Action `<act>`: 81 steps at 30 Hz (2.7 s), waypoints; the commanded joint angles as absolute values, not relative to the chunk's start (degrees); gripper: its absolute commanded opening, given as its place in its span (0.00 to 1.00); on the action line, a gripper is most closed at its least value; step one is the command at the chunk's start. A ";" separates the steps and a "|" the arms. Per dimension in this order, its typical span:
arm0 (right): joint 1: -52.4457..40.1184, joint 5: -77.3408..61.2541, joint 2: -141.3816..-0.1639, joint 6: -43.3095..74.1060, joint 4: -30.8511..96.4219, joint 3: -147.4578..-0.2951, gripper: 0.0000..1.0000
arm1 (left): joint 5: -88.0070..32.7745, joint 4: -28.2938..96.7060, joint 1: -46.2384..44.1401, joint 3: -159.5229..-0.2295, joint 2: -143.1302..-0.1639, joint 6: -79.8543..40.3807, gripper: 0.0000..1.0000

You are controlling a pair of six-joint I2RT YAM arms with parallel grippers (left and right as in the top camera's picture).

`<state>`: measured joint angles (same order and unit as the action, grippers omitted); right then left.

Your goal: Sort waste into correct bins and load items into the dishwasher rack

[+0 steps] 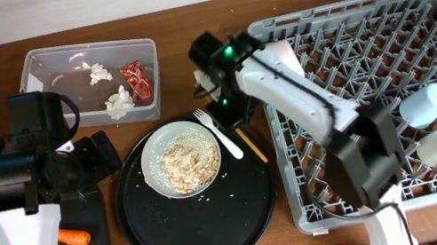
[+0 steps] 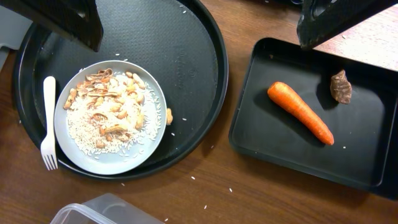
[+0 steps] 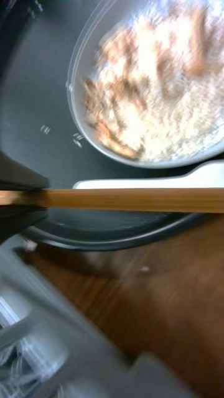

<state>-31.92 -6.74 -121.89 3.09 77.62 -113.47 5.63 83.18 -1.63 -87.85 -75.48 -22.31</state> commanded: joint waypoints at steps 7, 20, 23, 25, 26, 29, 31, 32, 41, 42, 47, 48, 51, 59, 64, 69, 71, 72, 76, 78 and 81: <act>-21.45 -6.83 -114.50 19.94 94.04 -120.57 0.04 | 5.89 81.47 -1.32 -88.23 -75.13 -22.24 0.99; -27.31 -4.25 -112.22 15.27 82.91 -106.04 0.43 | 5.89 81.19 -1.32 -88.23 -75.13 -22.24 1.00; -33.54 -3.79 -115.33 15.51 73.71 -104.09 0.38 | 5.89 80.66 -1.32 -88.20 -75.13 -22.24 0.99; -34.39 -3.79 -118.15 15.44 68.01 -101.06 0.35 | 5.89 81.03 -1.32 -88.23 -75.13 -22.24 1.00; -34.37 -3.81 -119.07 15.25 67.22 -100.60 0.35 | 5.89 81.32 -1.32 -88.23 -75.13 -22.24 0.99; -34.79 -4.49 -123.46 8.95 65.10 -100.27 0.43 | 6.59 81.65 -1.32 -88.23 -75.13 -22.24 0.99; -34.76 -4.47 -124.95 8.88 64.82 -100.22 0.40 | 7.92 81.71 -1.32 -88.23 -75.13 -22.24 0.99; -34.79 -4.47 -125.89 8.78 64.20 -100.14 0.39 | 7.99 81.71 -1.32 -88.23 -75.13 -22.24 0.99; -34.87 -7.03 -129.12 7.29 59.64 -98.63 0.34 | 7.99 81.71 -1.32 -88.23 -75.13 -22.24 1.00; -34.87 -7.03 -129.12 7.27 59.44 -98.26 0.20 | 7.99 81.71 -1.32 -88.23 -75.13 -22.24 0.99; -34.76 -6.87 -125.05 7.33 67.55 -103.72 0.15 | 7.99 81.73 -1.32 -88.23 -75.13 -22.24 0.99; -34.76 -6.87 -123.92 7.44 69.80 -105.23 0.14 | 7.99 81.73 -1.32 -88.23 -75.13 -22.24 1.00; -34.76 -6.85 -118.67 7.99 78.19 -112.44 0.14 | 7.99 81.69 -1.32 -88.23 -75.13 -22.24 0.99; -21.39 -4.43 -112.03 15.53 89.60 -115.87 0.15 | 7.99 81.28 -1.32 -88.23 -75.13 -22.26 0.99; -20.93 -4.36 -112.03 15.59 83.05 -93.91 0.27 | 7.99 80.82 -1.32 -88.23 -75.13 -22.24 0.99; -20.93 -2.22 -105.14 15.53 85.36 -102.89 0.55 | -1.96 80.66 -1.54 -88.20 -75.13 -14.11 0.99; -20.62 -2.35 -99.39 15.57 86.19 -106.85 0.57 | -5.80 80.64 -5.43 -87.90 -75.33 -7.38 0.99; -20.12 -2.33 -96.53 15.79 86.37 -108.68 0.61 | -5.74 80.38 -8.75 -86.67 -75.48 -5.85 0.99; -13.26 -2.33 -85.19 19.00 86.35 -113.62 0.84 | -5.58 69.28 -23.90 -70.26 -78.04 -5.87 0.82; -8.73 -2.33 -81.67 18.98 87.35 -113.60 0.87 | -5.56 62.70 -31.44 -62.41 -84.03 -3.77 0.69; -7.86 -2.52 -82.26 18.98 88.77 -113.58 0.88 | -2.87 55.07 -36.97 -61.10 -92.92 -0.36 0.62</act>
